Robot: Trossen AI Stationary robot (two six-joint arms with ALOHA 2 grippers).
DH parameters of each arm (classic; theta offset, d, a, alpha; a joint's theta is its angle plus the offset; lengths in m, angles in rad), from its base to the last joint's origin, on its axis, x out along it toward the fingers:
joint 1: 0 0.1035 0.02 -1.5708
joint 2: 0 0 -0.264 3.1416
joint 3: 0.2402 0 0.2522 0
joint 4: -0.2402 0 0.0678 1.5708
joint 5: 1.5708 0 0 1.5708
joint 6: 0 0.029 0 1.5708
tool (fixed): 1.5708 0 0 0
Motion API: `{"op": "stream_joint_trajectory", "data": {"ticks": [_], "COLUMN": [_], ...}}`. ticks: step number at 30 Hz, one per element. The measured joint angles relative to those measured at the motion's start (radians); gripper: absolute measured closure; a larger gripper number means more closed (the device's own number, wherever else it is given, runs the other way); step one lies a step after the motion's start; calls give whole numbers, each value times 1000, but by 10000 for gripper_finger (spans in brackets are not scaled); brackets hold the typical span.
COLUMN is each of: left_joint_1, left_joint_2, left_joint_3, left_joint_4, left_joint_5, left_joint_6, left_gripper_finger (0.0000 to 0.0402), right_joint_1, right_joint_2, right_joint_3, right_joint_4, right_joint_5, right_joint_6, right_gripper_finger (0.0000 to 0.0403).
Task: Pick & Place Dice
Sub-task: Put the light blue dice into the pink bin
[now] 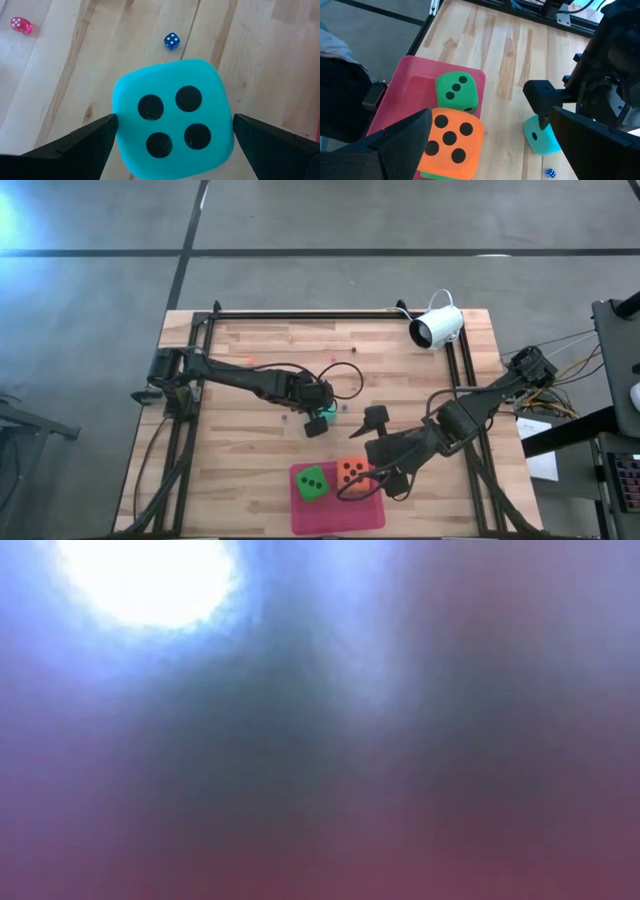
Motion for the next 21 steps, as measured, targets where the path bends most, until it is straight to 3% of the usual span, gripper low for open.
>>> {"op": "stream_joint_trajectory", "data": {"ticks": [21], "left_joint_1": [0], "left_joint_2": [-2], "left_joint_3": [27], "left_joint_4": [-56], "left_joint_5": [-26], "left_joint_6": [-69], "left_gripper_finger": [2], "right_joint_1": [0], "right_joint_2": [0], "right_joint_3": [0], "right_joint_4": [0], "right_joint_5": [0], "right_joint_6": [0], "right_gripper_finger": [3]}}
